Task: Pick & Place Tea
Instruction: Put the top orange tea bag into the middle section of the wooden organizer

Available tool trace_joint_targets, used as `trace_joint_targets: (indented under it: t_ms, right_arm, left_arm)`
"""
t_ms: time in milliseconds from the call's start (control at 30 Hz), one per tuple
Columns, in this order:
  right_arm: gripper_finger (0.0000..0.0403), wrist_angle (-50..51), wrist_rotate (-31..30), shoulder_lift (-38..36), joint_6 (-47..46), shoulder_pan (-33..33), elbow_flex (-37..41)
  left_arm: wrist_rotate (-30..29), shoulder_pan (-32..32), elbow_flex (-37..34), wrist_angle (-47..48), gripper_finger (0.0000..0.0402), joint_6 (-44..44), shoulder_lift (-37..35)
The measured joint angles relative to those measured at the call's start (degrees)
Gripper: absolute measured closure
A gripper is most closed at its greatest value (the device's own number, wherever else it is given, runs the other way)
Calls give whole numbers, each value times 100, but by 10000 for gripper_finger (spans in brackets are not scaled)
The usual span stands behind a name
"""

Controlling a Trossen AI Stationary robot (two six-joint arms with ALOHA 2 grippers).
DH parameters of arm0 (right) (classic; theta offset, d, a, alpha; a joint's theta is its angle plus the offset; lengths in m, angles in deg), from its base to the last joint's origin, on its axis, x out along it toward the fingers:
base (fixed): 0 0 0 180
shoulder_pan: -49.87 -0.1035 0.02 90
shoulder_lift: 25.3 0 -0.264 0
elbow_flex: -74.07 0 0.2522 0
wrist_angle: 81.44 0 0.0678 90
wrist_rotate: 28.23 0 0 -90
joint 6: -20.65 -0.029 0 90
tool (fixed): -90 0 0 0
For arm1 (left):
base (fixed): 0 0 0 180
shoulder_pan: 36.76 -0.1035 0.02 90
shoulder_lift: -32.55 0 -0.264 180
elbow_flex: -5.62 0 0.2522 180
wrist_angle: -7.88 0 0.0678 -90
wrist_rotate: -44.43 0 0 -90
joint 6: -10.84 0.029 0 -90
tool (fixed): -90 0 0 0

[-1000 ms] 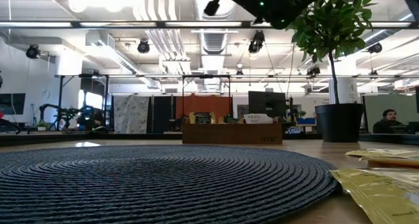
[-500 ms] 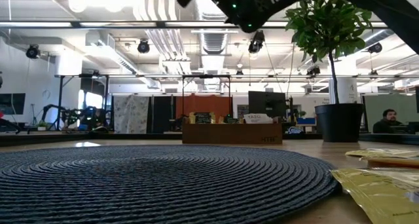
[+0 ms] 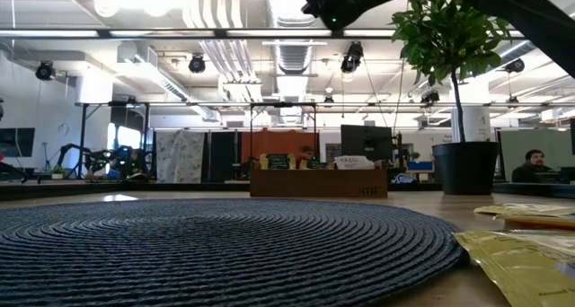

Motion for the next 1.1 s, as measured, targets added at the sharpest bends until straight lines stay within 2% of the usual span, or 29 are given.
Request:
trace_joint_targets:
  t_ms: [100, 233, 367, 833, 1100]
  right_arm:
    - [252, 12, -26, 2, -89, 7, 19]
    - [249, 6, -37, 2, -127, -2, 23]
    - [248, -11, -40, 0, -127, 0, 24]
    - [253, -52, -41, -22, -171, -26, 29]
    - [287, -68, 70, -24, -120, -26, 29]
  left_arm:
    - [-159, 0, -2, -24, 401, -121, 245]
    - [-60, 0, -7, -504, 401, -422, 501]
    - [17, 0, -19, -573, 401, -532, 510]
    - [59, 0, -48, 39, 401, -592, 414]
    - [58, -22, -48, 284, 401, -571, 273]
